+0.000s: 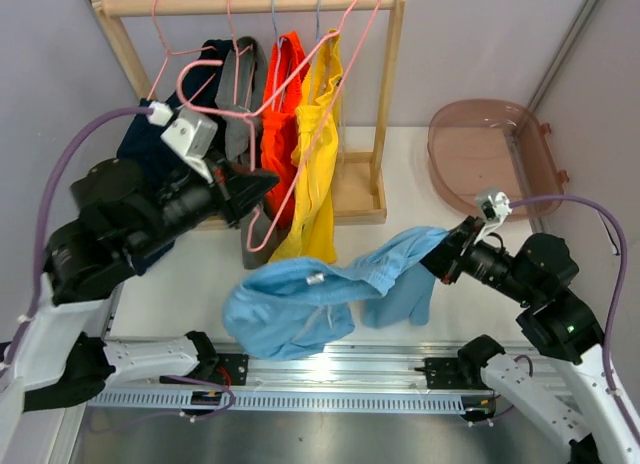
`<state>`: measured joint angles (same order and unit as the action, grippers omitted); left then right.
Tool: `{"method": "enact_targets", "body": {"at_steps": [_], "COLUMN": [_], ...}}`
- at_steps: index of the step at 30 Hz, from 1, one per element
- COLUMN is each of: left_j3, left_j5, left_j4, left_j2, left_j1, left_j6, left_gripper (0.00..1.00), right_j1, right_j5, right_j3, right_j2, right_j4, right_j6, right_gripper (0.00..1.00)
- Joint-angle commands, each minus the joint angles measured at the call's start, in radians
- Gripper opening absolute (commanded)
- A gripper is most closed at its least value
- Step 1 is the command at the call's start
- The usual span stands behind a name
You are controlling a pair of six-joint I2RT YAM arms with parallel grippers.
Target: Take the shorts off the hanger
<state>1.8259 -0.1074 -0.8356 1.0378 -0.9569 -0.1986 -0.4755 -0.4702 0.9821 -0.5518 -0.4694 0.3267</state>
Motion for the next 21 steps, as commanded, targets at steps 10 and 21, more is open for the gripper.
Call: {"method": "enact_targets", "body": {"at_steps": [10, 21], "left_j3": [0.192, -0.295], "left_j5": [-0.043, -0.106], "left_j4": [-0.054, -0.059], "left_j2": [0.321, 0.016], "left_j1": [-0.002, -0.08], "left_j6": [-0.024, -0.159], "left_gripper": [0.0, 0.0], "right_j1": [-0.155, 0.394], "right_j5": [0.919, 0.811], "right_j3": [0.839, 1.458], "right_j2": [-0.495, -0.97], "right_j4": [-0.164, 0.075], "right_j6": [-0.322, -0.427], "right_gripper": [0.0, 0.0]}}
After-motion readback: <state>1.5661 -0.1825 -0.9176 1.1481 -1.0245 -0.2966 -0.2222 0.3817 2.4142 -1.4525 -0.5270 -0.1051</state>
